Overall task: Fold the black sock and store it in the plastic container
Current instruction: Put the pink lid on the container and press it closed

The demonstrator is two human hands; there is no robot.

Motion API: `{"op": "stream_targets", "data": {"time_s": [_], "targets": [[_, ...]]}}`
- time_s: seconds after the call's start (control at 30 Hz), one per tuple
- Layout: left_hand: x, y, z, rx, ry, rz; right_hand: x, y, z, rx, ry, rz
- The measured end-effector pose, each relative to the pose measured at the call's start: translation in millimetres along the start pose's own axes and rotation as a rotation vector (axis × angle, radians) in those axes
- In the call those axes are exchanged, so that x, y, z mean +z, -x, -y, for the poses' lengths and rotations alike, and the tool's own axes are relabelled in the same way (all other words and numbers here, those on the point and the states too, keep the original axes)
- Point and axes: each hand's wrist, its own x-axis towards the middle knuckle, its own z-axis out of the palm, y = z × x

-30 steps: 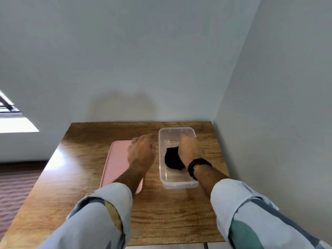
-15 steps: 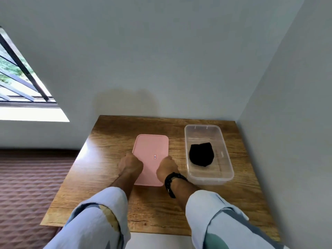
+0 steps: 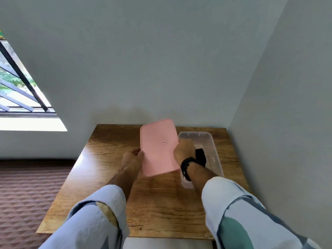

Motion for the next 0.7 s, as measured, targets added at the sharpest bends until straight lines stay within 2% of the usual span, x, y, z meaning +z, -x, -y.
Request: {"op": "stream_targets", "data": {"time_s": [0.13,0.27,0.47,0.7], "targets": [[54.4,16.2,-30.9,0.101,0.008,0.080,-53.5,-10.4,-47.8,0.074,-0.030,-0.069],[98.8,30.0,-30.2,0.126,-0.074,0.176,-81.3,-16.6,-87.2,0.125,0.034,-0.138],[125.6,44.1,-16.2,0.121,-0.253,0.124,-74.6,-17.8,-120.6,0.212,-0.093,-0.122],[124.0,48.8,-26.5,0.060,-0.271,0.111,-77.4,-23.5,-124.5,0.204,-0.185,-0.069]]}}
